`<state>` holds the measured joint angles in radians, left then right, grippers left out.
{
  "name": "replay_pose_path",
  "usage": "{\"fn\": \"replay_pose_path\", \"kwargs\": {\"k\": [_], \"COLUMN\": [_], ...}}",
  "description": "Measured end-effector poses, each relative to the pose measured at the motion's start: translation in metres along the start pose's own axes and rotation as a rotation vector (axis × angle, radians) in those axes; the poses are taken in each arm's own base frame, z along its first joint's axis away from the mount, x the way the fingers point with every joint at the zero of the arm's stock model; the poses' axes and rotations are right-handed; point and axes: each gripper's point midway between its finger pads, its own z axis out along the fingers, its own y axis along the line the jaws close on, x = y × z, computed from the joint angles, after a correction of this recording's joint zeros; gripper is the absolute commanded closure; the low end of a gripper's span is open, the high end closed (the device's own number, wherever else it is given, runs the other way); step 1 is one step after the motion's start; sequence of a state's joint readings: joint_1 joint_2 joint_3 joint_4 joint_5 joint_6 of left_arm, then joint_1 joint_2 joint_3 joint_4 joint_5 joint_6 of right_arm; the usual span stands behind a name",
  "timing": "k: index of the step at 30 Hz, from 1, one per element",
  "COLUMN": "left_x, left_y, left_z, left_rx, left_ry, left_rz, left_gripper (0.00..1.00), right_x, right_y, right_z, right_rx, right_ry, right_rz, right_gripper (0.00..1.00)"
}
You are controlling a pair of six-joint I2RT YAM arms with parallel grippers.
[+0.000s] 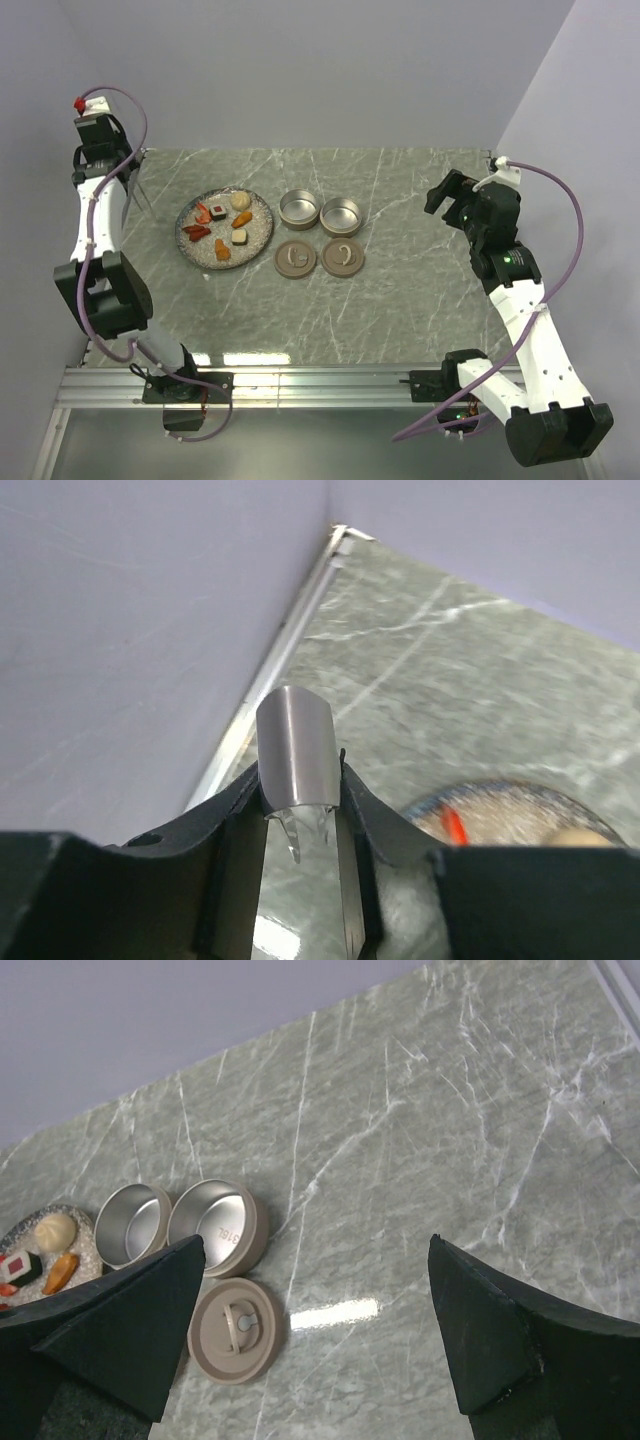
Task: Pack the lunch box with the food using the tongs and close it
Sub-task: Pick up the food using the clamp
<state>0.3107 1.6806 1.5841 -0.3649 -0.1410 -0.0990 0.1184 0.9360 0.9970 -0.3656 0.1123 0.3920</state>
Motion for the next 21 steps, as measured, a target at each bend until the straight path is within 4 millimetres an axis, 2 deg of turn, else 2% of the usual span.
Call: {"fn": "replay_pose_path", "kwargs": {"k": [7,14,21], "left_x": [-0.012,-0.019,-0.023], "left_y": [-0.047,-0.078,-0.137], "left_z": [-0.041,-0.062,-0.088], "left_rx": [0.101,0.161,0.271], "left_ry": [-0.056,-0.084,-0.126], "left_rz": [0.038,0.058,0.038], "left_gripper": [0.65,0.65,0.64], "right_x": [-0.005,-0.014,-0.020], "right_y": [0.004,0.009,0.010], "right_z": [0.000,-0.003,-0.011], "right_rx": [-0.015,-0.031,-0.044], "right_ry": [-0.014,-0.033,-0.055], "right_rz": [0.001,-0.002,-0.009], "right_gripper": [0.01,0.01,0.01]}}
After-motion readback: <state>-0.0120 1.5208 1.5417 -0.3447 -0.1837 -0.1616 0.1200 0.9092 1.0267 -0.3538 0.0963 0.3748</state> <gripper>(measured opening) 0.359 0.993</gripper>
